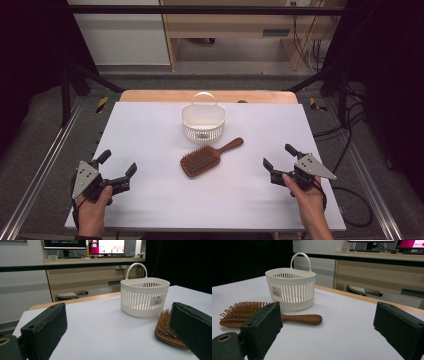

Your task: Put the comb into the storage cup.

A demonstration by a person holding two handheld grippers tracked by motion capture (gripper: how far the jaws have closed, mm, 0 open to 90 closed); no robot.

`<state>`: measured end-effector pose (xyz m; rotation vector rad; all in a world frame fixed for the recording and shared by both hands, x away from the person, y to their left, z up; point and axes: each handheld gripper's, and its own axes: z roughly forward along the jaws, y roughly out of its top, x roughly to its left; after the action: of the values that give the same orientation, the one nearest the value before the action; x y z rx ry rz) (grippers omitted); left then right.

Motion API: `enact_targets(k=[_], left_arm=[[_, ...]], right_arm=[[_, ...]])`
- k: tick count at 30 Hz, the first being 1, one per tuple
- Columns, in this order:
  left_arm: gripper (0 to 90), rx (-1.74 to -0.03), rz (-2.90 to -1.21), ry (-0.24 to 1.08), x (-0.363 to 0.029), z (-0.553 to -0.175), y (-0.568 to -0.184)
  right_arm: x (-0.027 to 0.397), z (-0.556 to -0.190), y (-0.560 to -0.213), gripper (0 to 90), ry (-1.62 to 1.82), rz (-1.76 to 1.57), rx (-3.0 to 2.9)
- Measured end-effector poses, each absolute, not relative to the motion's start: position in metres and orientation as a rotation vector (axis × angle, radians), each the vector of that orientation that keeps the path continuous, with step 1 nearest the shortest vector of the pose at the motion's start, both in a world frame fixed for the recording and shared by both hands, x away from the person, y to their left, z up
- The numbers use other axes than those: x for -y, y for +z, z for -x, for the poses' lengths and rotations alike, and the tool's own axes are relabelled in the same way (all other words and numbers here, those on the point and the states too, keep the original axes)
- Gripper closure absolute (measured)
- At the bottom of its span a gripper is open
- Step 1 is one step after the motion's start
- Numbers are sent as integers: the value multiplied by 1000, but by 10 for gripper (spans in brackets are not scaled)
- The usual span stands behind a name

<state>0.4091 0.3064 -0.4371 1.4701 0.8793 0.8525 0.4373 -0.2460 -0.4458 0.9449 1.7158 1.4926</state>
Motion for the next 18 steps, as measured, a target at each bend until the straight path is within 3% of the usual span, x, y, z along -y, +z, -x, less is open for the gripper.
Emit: enact_targets(k=[12,18], left_arm=[[17,-897,-1475,837,-308,-405,-437],[17,-909,-1468,834,-312,-404,-438]], right_arm=[[243,-439,-447,69,1462,-1006,-1734],[237,-440,-446,141,1425,-1070,-1777]])
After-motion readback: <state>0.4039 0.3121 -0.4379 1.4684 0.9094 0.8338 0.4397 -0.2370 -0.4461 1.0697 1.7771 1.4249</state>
